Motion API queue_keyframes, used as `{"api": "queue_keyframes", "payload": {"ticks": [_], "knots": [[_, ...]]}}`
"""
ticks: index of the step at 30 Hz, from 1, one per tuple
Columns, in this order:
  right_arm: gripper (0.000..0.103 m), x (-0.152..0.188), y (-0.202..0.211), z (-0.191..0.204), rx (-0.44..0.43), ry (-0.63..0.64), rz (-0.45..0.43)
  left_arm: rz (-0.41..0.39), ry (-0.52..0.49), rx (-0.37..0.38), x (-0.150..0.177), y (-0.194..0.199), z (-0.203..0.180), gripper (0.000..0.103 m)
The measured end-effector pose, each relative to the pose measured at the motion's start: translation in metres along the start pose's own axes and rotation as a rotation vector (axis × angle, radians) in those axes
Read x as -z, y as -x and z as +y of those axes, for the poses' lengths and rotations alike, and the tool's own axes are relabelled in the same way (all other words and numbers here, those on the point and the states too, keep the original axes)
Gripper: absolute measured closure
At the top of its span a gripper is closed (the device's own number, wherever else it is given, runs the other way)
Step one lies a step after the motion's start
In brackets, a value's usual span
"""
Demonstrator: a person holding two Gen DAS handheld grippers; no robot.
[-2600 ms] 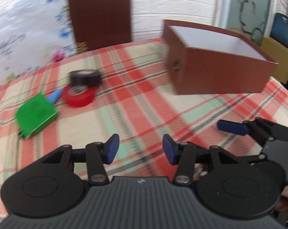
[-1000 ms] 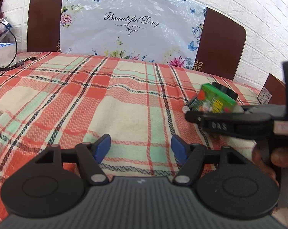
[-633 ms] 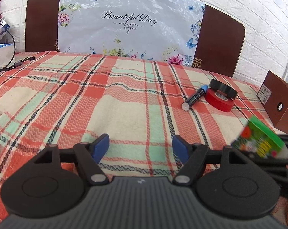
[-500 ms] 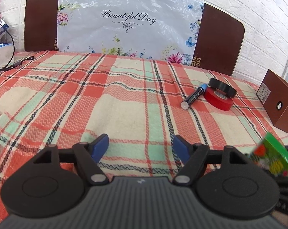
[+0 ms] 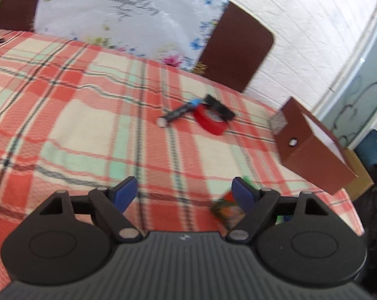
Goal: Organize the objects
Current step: 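Grasp the green box with the left gripper while the right gripper holds it, then carry the green box into the brown box and open the left gripper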
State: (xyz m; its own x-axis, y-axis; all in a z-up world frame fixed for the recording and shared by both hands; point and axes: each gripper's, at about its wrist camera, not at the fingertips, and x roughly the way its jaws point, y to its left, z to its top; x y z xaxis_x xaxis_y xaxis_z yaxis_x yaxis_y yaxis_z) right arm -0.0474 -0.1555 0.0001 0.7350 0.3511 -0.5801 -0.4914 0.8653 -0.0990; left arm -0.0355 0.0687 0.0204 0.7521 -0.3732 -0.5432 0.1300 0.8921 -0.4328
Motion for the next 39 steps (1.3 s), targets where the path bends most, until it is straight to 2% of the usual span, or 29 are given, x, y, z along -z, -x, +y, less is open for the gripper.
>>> {"api": "queue_keyframes", "payload": {"ticks": [2, 5, 9, 11, 12, 13, 14, 15, 17, 22, 25, 29, 34, 39], "knots": [[0.037, -0.001, 0.0, -0.002, -0.009, -0.012, -0.005, 0.003, -0.02, 0.049, -0.001, 0.002, -0.015, 0.016], [0.036, 0.0, -0.001, -0.002, -0.016, -0.02, -0.006, 0.011, -0.045, 0.081, -0.003, -0.001, -0.033, 0.009], [0.036, 0.002, -0.001, -0.003, -0.022, -0.034, -0.007, 0.046, -0.094, 0.076, 0.001, -0.018, -0.05, 0.008], [0.041, 0.002, -0.003, -0.006, -0.03, -0.052, -0.001, 0.061, -0.122, 0.067, 0.003, -0.03, -0.054, 0.008], [0.052, 0.002, -0.005, -0.007, -0.033, -0.064, 0.009, 0.071, -0.131, 0.054, 0.004, -0.037, -0.056, 0.01], [0.062, 0.002, -0.008, -0.009, -0.039, -0.079, 0.02, 0.087, -0.133, 0.047, 0.006, -0.044, -0.056, 0.017], [0.076, 0.002, -0.009, -0.012, -0.052, -0.099, 0.023, 0.117, -0.127, 0.051, 0.008, -0.051, -0.055, 0.024], [0.082, 0.001, -0.009, -0.014, -0.055, -0.113, 0.024, 0.15, -0.111, 0.074, 0.01, -0.058, -0.054, 0.029], [0.082, 0.001, -0.008, -0.016, -0.052, -0.126, 0.027, 0.176, -0.068, 0.108, 0.011, -0.063, -0.054, 0.032], [0.082, 0.003, 0.001, -0.029, -0.014, -0.168, 0.0, 0.15, -0.188, 0.106, 0.007, -0.059, -0.088, 0.044], [0.082, -0.001, 0.016, -0.042, 0.029, -0.178, -0.06, 0.121, -0.232, 0.129, -0.005, -0.06, -0.112, 0.044], [0.082, -0.01, 0.038, -0.068, 0.134, -0.173, -0.148, 0.082, -0.292, 0.172, -0.027, -0.069, -0.155, 0.044], [0.082, -0.02, 0.068, -0.117, 0.274, -0.19, -0.252, 0.015, -0.419, 0.226, -0.048, -0.087, -0.225, 0.045], [0.082, -0.024, 0.093, -0.169, 0.42, -0.2, -0.322, -0.021, -0.491, 0.277, -0.064, -0.123, -0.291, 0.044]]}}
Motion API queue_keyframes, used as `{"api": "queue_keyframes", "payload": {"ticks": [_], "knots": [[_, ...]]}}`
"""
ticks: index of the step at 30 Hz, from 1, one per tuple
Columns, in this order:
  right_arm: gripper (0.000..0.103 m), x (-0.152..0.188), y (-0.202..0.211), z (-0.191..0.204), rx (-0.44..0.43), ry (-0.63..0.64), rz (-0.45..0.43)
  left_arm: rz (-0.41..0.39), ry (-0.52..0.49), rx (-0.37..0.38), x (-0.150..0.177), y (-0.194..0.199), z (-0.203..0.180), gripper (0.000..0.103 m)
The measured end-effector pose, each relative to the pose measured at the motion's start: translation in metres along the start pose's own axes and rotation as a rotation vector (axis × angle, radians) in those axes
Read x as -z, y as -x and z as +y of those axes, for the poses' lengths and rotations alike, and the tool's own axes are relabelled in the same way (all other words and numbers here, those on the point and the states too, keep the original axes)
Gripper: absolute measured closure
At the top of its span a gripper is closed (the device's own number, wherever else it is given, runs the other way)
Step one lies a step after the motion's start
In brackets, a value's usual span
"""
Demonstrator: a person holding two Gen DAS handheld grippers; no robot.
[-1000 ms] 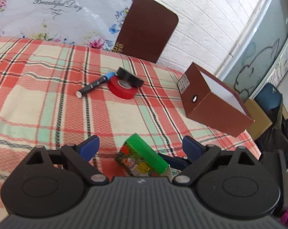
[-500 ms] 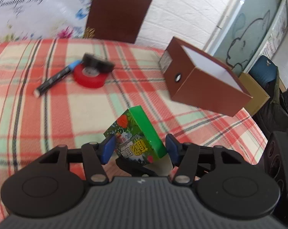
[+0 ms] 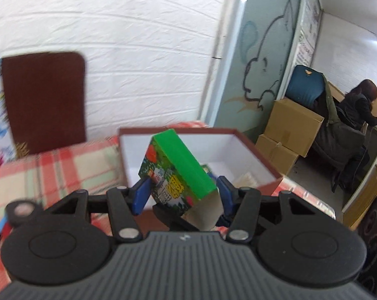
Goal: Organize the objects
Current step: 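Carry the green box into the brown box and open the left gripper, then move the right gripper toward the black marker with blue cap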
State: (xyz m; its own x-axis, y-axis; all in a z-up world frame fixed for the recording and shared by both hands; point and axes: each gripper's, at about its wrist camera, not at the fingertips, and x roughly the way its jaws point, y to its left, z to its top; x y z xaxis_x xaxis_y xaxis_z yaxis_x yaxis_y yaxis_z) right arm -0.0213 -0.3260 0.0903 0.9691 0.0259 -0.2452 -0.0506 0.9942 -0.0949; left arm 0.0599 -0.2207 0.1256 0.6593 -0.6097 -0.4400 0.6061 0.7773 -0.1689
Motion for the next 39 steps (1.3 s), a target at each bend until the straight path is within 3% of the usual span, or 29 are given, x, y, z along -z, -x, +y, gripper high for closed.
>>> {"api": "queue_keyframes", "payload": {"ticks": [5, 8, 10, 11, 12, 16, 18, 25, 31, 35, 39], "knots": [[0.082, -0.001, -0.014, -0.053, 0.128, -0.003, -0.006, 0.001, -0.06, 0.036, -0.016, -0.053, -0.036, 0.044], [0.08, 0.007, -0.032, -0.075, 0.191, 0.004, 0.067, 0.034, -0.072, -0.002, -0.012, -0.081, -0.043, 0.04], [0.068, 0.015, -0.046, -0.085, 0.218, 0.003, 0.14, 0.062, -0.076, -0.05, -0.005, -0.095, -0.043, 0.037], [0.052, 0.02, -0.048, -0.088, 0.226, -0.003, 0.155, 0.078, -0.065, -0.069, -0.002, -0.098, -0.039, 0.037], [0.047, 0.023, -0.048, -0.089, 0.227, -0.011, 0.153, 0.089, -0.049, -0.075, 0.0, -0.099, -0.036, 0.036], [0.042, 0.029, -0.04, -0.089, 0.241, -0.029, 0.114, 0.101, -0.019, -0.094, 0.006, -0.09, -0.024, 0.032], [0.033, 0.029, -0.036, -0.088, 0.233, -0.054, 0.108, 0.1, -0.008, -0.09, 0.007, -0.082, -0.021, 0.032], [0.02, 0.038, 0.006, -0.06, 0.237, -0.06, 0.002, 0.033, 0.024, -0.073, 0.016, -0.032, -0.013, 0.027], [0.017, 0.036, 0.007, -0.014, 0.159, -0.078, 0.001, -0.002, 0.074, -0.09, 0.043, 0.025, 0.014, 0.024], [0.015, 0.039, -0.004, 0.012, 0.031, -0.049, 0.088, 0.001, 0.125, -0.162, 0.07, 0.062, 0.047, 0.024], [0.015, 0.047, 0.0, 0.062, -0.086, 0.007, 0.169, 0.031, 0.188, -0.258, 0.103, 0.095, 0.086, 0.024]]}}
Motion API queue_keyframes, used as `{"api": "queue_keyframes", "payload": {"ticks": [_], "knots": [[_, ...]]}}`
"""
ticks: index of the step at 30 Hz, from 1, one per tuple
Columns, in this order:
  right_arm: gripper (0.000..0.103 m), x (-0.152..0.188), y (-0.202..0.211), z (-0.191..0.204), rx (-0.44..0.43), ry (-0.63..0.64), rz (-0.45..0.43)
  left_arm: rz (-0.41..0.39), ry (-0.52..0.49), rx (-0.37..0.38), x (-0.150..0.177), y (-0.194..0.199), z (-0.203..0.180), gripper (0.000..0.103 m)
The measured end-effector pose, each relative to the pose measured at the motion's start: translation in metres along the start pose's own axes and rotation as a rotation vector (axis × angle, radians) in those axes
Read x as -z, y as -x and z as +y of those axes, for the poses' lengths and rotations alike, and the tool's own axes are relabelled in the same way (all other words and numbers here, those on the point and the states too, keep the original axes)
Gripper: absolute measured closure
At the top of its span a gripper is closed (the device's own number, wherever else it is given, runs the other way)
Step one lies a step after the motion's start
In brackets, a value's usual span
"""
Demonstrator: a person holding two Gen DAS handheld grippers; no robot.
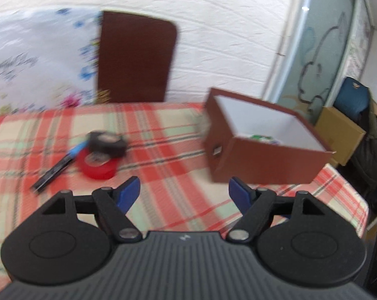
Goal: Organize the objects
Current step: 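Move the right gripper toward the black marker with blue cap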
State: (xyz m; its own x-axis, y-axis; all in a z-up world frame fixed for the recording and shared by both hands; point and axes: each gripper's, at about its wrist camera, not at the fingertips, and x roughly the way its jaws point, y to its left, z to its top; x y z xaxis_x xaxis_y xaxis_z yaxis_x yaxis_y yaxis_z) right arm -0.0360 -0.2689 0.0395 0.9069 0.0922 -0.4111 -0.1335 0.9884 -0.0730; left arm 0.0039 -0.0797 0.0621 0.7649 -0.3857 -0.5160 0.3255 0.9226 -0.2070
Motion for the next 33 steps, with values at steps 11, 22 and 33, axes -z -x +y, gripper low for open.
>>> {"api": "queue_keyframes", "payload": {"ticks": [11, 22, 33], "knots": [[0.015, 0.014, -0.036, 0.075, -0.155, 0.081, 0.182, 0.026, 0.089, -0.347, 0.058, 0.042, 0.123, 0.024], [0.01, 0.011, -0.072, 0.108, -0.184, 0.031, 0.285, -0.014, 0.11, -0.408, 0.088, 0.055, 0.166, 0.016], [0.009, -0.008, -0.112, 0.118, -0.183, -0.063, 0.28, -0.078, 0.189, -0.313, 0.093, 0.062, 0.181, 0.012]]}}
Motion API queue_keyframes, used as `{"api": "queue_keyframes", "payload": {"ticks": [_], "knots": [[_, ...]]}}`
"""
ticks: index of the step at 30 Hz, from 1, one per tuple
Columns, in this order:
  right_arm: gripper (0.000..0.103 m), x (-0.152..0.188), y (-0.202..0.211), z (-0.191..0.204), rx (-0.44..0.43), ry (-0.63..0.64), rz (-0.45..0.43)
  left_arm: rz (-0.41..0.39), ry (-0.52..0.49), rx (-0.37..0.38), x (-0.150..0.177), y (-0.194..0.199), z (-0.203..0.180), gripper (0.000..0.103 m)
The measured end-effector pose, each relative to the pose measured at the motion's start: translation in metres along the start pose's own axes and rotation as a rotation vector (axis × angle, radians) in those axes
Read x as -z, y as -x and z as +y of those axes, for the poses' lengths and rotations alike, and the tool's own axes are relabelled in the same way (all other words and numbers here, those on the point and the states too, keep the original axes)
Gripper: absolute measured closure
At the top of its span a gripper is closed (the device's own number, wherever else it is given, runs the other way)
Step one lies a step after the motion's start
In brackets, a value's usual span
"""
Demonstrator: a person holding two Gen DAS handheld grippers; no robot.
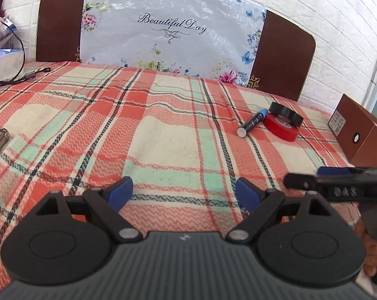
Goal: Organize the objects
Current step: 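Move the right gripper toward the black marker with blue cap, then grasp the black marker with the right gripper and lift it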
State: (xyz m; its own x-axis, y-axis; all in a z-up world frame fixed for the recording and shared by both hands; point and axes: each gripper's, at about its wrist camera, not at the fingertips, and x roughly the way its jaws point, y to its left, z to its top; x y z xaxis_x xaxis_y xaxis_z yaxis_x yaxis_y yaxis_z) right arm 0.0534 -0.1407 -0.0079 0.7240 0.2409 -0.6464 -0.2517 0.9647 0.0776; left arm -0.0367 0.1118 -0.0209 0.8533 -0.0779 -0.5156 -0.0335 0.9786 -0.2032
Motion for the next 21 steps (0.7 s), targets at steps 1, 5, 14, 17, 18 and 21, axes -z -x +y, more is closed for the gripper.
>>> {"api": "queue_keyframes", "payload": {"ticks": [1, 5, 14, 17, 18, 21], "knots": [[0.009, -0.004, -0.004, -0.001, -0.005, -0.019, -0.003, -0.001, 0.001, 0.002, 0.0, -0.001, 0.0, 0.012], [0.009, -0.016, -0.02, -0.001, -0.023, -0.069, -0.02, -0.005, 0.005, 0.009, 0.0, -0.002, 0.001, 0.012], [0.007, -0.04, -0.052, 0.003, -0.044, -0.142, -0.048, -0.014, 0.034, 0.036, -0.001, -0.002, 0.006, 0.011], [0.005, -0.05, -0.065, 0.005, -0.031, -0.156, -0.047, -0.016, 0.041, 0.04, -0.002, -0.002, 0.007, 0.011], [0.003, -0.053, -0.069, 0.006, -0.033, -0.166, -0.045, -0.017, 0.043, 0.042, -0.002, -0.001, 0.007, 0.011], [0.007, -0.06, -0.08, 0.017, -0.002, -0.141, -0.041, -0.018, 0.049, 0.045, -0.002, -0.001, 0.007, 0.011]]}}
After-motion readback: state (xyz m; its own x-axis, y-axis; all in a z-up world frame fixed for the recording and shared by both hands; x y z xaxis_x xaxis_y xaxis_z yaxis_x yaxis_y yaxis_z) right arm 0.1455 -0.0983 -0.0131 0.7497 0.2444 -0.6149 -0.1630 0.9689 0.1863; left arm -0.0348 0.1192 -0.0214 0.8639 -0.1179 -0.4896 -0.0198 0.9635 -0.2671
